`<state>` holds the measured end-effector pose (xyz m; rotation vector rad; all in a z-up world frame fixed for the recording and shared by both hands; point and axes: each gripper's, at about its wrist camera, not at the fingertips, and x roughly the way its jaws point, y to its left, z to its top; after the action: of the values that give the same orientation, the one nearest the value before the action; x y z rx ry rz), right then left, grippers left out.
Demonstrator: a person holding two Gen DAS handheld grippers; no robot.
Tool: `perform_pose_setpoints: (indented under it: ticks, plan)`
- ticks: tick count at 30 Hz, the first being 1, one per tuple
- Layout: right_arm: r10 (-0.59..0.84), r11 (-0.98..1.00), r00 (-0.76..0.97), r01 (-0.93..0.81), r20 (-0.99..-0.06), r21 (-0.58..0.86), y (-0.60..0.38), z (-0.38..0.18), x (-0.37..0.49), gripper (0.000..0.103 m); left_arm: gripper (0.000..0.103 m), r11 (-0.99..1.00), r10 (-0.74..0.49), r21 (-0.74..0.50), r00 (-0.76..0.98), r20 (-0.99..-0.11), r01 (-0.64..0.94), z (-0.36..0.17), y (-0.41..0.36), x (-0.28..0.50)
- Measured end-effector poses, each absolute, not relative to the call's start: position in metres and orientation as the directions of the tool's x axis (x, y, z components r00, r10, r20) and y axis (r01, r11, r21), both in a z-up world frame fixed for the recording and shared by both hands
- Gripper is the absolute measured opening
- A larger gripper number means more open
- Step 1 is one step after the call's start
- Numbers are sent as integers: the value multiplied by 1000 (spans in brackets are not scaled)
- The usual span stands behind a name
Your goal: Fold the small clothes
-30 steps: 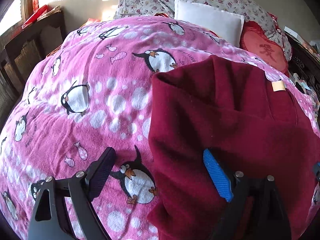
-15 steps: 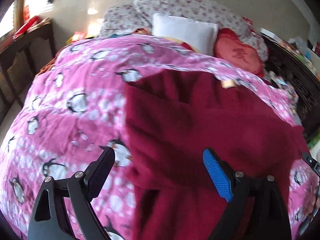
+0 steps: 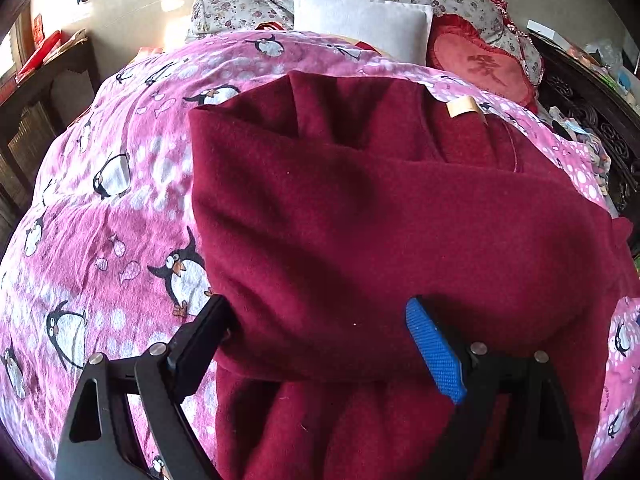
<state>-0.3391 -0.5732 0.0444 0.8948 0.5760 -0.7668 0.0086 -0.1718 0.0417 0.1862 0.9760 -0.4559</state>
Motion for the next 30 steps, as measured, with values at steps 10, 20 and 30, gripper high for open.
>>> perform_pose_setpoints:
  ticks: [10,20,30]
  plan:
    - [-348,335,658,752,-667,567,-613,24,-311,17,89,902,-282,-68,463,-840,426,44,-163,13]
    - [-467,534,749,663,-470,525,-563,132,-326,11,89,909,-338,-128,519,-785,397,90,-112,14]
    - [-69,946,897,198,-436,258,-356,197,-166,11,89,935,-336,-187,589,-735,300,117,-43,23]
